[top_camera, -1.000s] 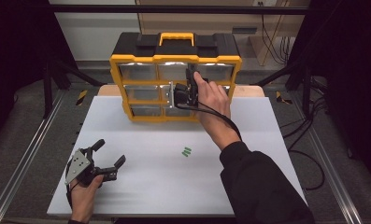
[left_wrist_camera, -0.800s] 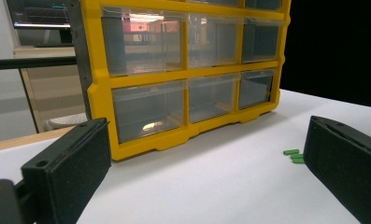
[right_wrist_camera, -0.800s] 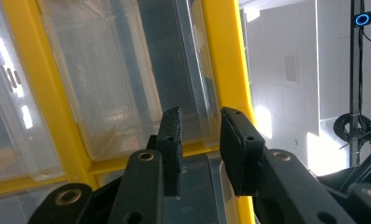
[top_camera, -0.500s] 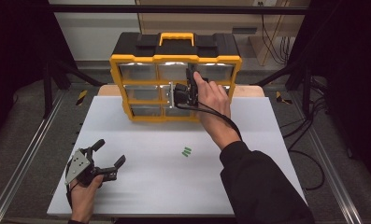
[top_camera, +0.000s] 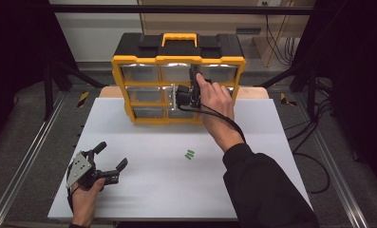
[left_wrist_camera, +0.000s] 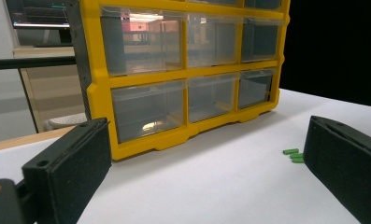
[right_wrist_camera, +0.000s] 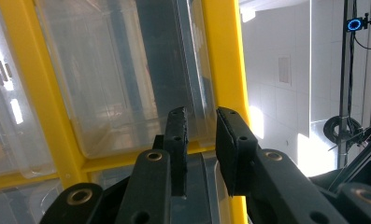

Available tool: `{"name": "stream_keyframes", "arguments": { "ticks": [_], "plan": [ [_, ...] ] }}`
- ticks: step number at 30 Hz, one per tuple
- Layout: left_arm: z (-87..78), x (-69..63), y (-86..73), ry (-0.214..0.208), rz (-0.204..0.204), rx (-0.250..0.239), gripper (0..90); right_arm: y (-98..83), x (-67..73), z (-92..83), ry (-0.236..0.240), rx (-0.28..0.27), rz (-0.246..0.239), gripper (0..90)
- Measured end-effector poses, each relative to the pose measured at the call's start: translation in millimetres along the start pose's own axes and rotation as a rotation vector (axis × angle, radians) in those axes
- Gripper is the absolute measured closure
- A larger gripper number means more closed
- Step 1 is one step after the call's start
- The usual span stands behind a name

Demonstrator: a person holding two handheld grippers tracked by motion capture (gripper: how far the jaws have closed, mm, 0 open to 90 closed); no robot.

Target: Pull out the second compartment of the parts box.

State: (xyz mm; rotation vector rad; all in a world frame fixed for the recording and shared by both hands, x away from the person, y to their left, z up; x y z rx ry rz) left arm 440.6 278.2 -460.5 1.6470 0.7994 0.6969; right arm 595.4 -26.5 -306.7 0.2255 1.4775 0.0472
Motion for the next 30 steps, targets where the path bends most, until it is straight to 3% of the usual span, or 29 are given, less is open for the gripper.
{"name": "stream_keyframes", "arguments": {
  "ticks": [30],
  "plan": [
    [0.2, -0.2, 0.1, 0.0, 0.001, 0.0, 1.1, 1.4, 0.2, 0.4, -0.022, 0.012, -0.027, 79.2]
  ]
}}
Point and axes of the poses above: each handheld gripper's, and its own axes: z roughly forward along the jaws, y roughly out of its top, x roughly to its left, the point moved 2 cm from there along z, roughly forward along the jaws, and after that the axes turned 11 degrees about x, right-handed, at the moved point
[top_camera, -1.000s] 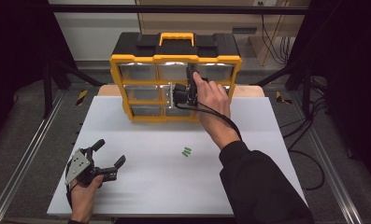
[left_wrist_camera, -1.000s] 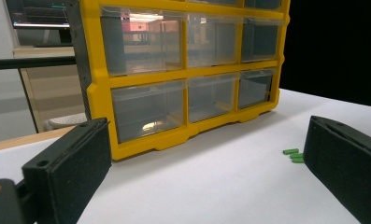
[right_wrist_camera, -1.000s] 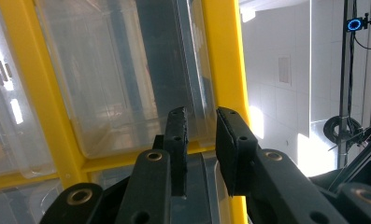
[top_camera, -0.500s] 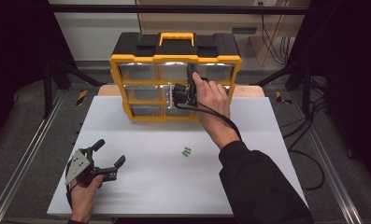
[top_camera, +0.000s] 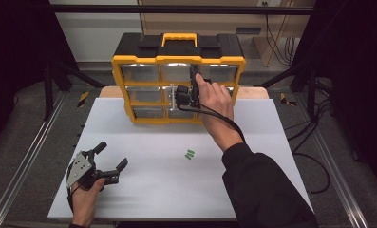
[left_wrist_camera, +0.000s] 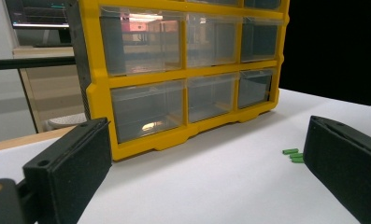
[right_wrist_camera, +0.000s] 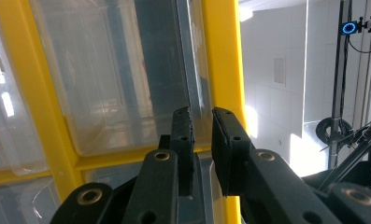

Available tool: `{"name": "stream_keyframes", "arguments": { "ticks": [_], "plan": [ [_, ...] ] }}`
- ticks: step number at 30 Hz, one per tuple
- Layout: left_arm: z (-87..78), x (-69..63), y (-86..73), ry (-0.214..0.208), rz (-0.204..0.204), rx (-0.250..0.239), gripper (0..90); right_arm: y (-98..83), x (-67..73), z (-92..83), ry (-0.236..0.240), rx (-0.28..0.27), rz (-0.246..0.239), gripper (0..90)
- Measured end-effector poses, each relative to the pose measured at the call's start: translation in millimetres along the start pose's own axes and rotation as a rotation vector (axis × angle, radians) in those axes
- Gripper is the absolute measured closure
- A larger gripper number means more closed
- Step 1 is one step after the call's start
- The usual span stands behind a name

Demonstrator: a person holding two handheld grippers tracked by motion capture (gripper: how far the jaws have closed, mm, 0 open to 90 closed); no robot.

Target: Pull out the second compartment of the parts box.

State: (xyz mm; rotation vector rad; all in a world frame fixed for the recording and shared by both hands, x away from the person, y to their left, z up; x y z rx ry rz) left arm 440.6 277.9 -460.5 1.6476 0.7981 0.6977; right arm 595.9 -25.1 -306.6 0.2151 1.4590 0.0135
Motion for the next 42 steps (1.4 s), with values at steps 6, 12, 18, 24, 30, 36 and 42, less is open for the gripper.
{"name": "stream_keyframes", "arguments": {
  "ticks": [6, 12, 18, 24, 30, 36, 42],
  "plan": [
    [-0.2, 0.1, 0.0, 0.0, -0.001, 0.0, 1.1, 0.1, 0.7, 0.3, -0.007, -0.001, -0.009, 79.7],
    [-0.2, 0.2, 0.0, 0.001, -0.001, -0.001, 1.1, 0.5, 1.3, 0.3, -0.015, 0.006, -0.018, 80.2],
    [-0.3, 0.2, 0.1, 0.0, -0.001, -0.001, 1.1, 0.5, 1.7, 0.4, -0.019, 0.005, -0.023, 80.9],
    [-0.4, 0.3, 0.1, -0.001, -0.001, -0.001, 1.1, 0.6, 3.0, 0.1, -0.037, 0.01, -0.052, 82.0],
    [-1.1, 1.2, 0.0, 0.002, -0.003, -0.001, 1.0, 0.8, 3.5, -0.4, -0.049, 0.012, -0.058, 82.7],
    [-1.0, 1.3, 0.0, 0.002, -0.003, -0.002, 1.1, 0.3, 3.1, -2.6, -0.053, 0.001, -0.064, 82.9],
    [-1.0, 1.3, 0.0, 0.003, -0.003, -0.001, 1.1, -1.4, 3.3, -8.1, -0.058, -0.006, -0.065, 82.8]
  ]
}}
Point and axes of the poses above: each handheld gripper's, and its own axes: z roughly forward along the jaws, y roughly out of its top, x roughly to its left, the point moved 2 cm from there along z, roughly forward along the jaws, and after that the axes turned 11 degrees about x, right-handed, at the moved point
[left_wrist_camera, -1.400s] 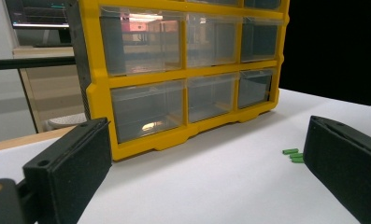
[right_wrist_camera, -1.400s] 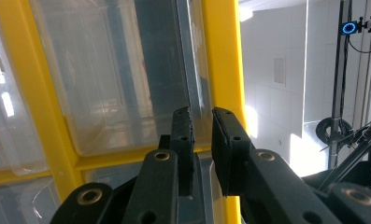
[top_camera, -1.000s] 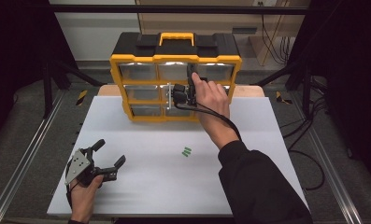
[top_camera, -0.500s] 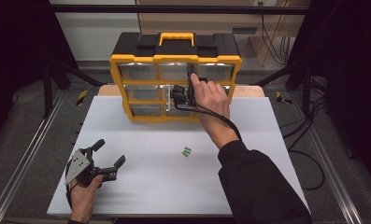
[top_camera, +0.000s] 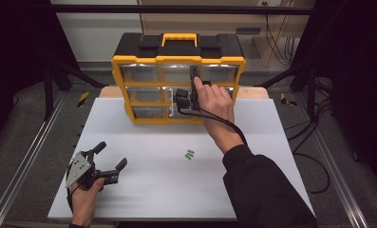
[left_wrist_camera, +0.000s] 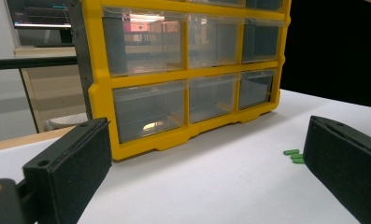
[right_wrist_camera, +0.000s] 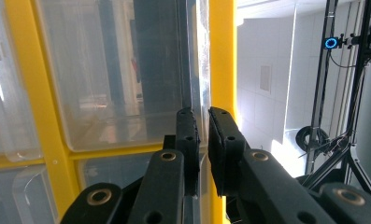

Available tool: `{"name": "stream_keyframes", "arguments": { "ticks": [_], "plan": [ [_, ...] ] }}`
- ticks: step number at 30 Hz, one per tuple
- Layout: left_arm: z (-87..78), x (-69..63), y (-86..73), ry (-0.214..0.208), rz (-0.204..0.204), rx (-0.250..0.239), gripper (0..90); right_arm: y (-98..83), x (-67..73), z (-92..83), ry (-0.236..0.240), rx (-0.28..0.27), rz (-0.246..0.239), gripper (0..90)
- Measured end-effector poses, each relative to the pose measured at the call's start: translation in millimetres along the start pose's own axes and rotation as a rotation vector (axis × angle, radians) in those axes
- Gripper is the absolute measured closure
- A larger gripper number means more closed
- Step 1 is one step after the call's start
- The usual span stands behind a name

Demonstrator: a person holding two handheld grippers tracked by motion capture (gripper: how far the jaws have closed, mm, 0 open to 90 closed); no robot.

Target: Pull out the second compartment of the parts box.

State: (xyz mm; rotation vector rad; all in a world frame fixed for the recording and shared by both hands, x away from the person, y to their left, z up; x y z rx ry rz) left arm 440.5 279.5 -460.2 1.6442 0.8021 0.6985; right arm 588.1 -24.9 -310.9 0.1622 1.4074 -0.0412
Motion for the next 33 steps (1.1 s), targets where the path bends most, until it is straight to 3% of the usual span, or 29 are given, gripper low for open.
{"name": "stream_keyframes", "arguments": {
  "ticks": [18, 33],
  "plan": [
    [-0.4, -0.4, 0.2, 0.001, 0.0, 0.0, 1.1, -7.7, -5.7, -29.1, 0.002, -0.015, 0.011, 82.7],
    [-1.2, -0.1, 0.4, 0.002, 0.0, -0.002, 1.0, -10.8, -9.0, -55.8, -0.013, -0.036, -0.012, 82.5]
  ]
}}
Point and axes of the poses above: each handheld gripper's, and its own axes: z roughly forward along the jaws, y roughly out of its top, x roughly to its left, the point moved 2 cm from there along z, roughly forward along the jaws, and after that the axes turned 11 degrees about x, right-handed, at the moved point
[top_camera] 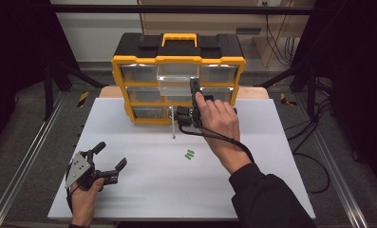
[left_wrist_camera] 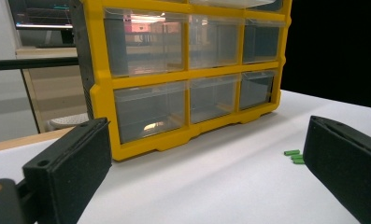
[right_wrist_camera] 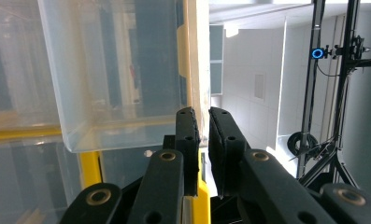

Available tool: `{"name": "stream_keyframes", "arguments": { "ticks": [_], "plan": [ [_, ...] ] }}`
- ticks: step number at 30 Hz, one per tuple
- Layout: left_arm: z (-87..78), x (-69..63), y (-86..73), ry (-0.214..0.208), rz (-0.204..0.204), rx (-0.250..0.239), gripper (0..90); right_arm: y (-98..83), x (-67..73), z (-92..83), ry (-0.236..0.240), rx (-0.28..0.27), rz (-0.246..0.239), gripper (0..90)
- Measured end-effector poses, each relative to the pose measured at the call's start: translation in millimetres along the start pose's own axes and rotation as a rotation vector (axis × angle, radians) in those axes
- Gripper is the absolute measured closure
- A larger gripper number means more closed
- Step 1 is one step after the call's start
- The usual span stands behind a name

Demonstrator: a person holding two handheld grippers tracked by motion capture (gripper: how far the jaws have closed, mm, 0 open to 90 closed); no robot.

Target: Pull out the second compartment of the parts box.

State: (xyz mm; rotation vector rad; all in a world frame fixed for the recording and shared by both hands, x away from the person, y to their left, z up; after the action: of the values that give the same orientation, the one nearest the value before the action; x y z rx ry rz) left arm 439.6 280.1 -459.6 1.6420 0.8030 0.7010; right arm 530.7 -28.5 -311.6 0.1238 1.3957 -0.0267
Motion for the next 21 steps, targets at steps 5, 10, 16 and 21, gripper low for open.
{"name": "stream_keyframes", "arguments": {
  "ticks": [5, 10, 16, 21],
  "plan": [
    [0.0, -0.1, 0.1, 0.0, 0.0, 0.0, 1.0, -1.2, -0.2, -5.3, -0.003, 0.007, -0.009, 82.7],
    [-0.5, 0.4, 0.1, 0.003, -0.004, -0.003, 1.0, -0.7, 0.2, -9.4, -0.001, 0.003, -0.007, 82.6],
    [-0.6, 0.2, 0.3, 0.002, -0.004, -0.005, 1.1, 0.1, -1.6, -16.4, 0.012, 0.012, -0.007, 82.4],
    [-0.5, 0.1, 0.3, 0.002, -0.004, -0.004, 1.1, 2.4, -4.9, -23.3, 0.02, 0.023, -0.009, 82.1]
  ]
}}
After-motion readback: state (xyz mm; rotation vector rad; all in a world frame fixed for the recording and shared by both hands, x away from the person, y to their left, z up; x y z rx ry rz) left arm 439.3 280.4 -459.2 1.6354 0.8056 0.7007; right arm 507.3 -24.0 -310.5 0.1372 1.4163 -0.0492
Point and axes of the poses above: each handheld gripper's, and its own axes: z roughly forward along the jaws, y roughly out of its top, x roughly to its left, the point moved 2 cm from there along z, roughly forward along the jaws, and after that the axes turned 11 degrees about x, right-handed, at the moved point
